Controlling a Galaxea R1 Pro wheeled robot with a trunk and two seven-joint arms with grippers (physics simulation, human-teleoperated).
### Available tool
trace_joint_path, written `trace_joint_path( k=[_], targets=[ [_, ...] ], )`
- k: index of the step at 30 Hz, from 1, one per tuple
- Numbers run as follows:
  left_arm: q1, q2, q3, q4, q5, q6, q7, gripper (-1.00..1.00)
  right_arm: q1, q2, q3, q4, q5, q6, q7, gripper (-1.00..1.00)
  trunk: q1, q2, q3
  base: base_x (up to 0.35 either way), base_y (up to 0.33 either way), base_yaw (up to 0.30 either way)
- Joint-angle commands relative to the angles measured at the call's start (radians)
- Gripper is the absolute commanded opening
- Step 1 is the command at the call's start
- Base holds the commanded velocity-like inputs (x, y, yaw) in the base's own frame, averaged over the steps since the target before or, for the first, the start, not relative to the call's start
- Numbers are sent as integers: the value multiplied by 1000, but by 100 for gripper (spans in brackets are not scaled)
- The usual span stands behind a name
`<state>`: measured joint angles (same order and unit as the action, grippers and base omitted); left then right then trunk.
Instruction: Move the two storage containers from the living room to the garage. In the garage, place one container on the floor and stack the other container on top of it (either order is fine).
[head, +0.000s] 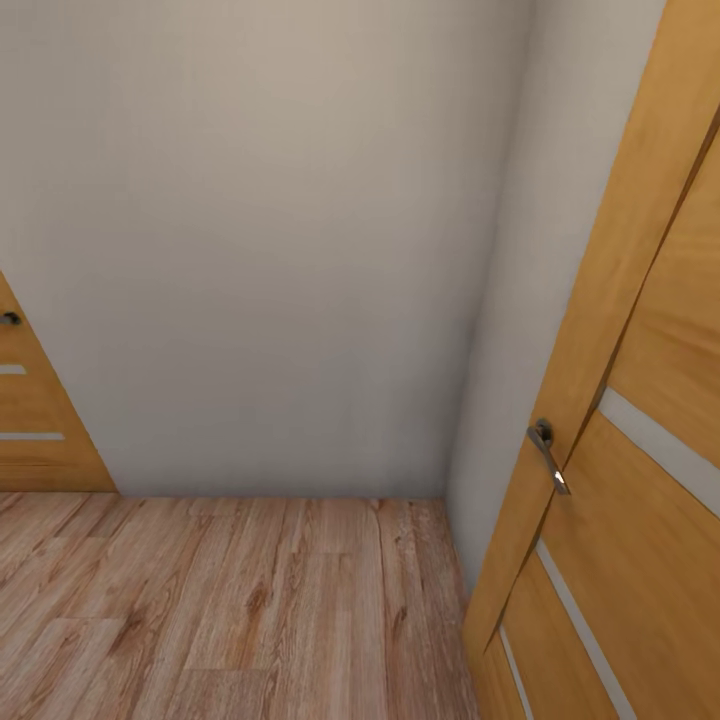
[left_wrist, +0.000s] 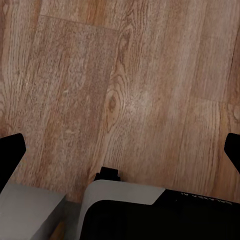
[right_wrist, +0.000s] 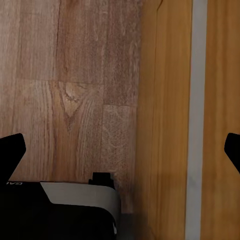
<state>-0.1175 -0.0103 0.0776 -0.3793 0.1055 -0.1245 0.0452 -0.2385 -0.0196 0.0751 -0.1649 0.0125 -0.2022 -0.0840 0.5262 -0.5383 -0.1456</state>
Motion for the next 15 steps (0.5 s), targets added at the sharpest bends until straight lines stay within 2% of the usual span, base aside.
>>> trace_joint_path(
  k=[1, 6, 15],
  targets=[
    [-1, -1, 2, 0, 9, -3, -1, 100, -1, 0, 8, 1, 1, -2, -7, 100, 0, -2, -2, 0, 0, 0],
    [-1, -1, 2, 0, 8, -3, -1, 100, -1, 0, 8, 1, 1, -2, -7, 100, 0, -2, -2, 54, 0, 0],
    [-1, 0, 2, 0, 8, -3, -1, 100, -1, 0, 8, 1, 1, -2, -7, 100, 0, -2, -2, 278, 0, 0]
  ],
)
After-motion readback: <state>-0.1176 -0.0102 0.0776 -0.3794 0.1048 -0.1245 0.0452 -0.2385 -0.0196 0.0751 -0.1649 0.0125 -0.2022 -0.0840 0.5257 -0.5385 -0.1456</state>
